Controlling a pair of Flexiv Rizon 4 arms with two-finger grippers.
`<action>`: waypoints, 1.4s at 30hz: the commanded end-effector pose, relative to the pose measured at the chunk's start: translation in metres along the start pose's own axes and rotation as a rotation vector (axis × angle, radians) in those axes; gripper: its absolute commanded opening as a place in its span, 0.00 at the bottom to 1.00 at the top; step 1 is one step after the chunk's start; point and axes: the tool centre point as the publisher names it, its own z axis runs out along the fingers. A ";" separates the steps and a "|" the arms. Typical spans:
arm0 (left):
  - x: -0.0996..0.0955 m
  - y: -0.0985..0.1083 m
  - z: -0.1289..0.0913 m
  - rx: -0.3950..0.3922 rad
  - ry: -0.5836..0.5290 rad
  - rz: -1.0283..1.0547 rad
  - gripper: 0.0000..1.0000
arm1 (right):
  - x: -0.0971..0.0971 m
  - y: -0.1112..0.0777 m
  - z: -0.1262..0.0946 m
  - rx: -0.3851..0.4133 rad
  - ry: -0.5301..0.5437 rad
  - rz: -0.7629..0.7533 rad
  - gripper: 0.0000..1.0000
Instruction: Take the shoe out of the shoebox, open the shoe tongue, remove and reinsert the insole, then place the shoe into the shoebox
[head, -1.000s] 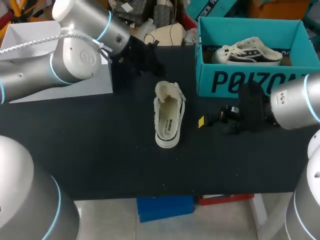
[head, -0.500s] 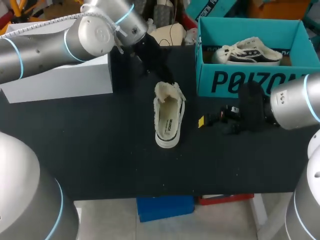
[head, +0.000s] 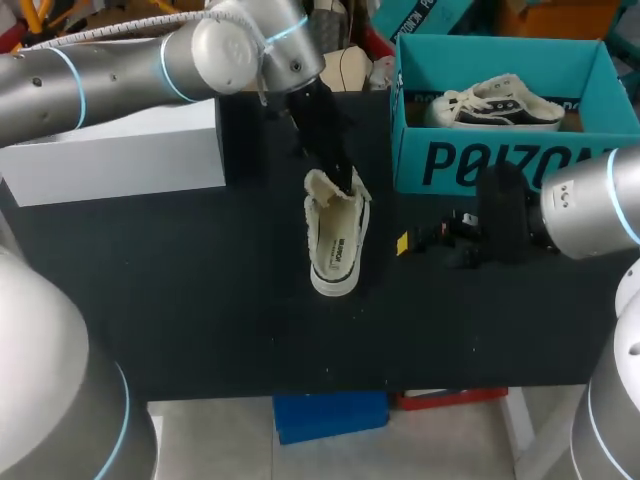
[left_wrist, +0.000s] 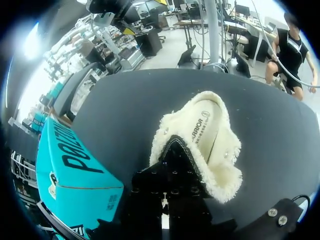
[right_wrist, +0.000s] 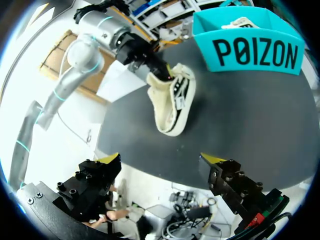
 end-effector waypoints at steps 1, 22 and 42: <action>-0.003 -0.006 0.010 -0.006 0.018 0.007 0.00 | 0.001 0.000 0.001 0.000 -0.002 0.000 1.00; -0.017 -0.008 -0.009 -0.233 -0.101 0.146 0.00 | 0.001 0.000 0.001 0.000 -0.002 0.000 1.00; 0.021 0.001 -0.028 -0.394 -0.094 0.146 0.00 | 0.001 0.000 0.001 0.000 -0.002 0.000 1.00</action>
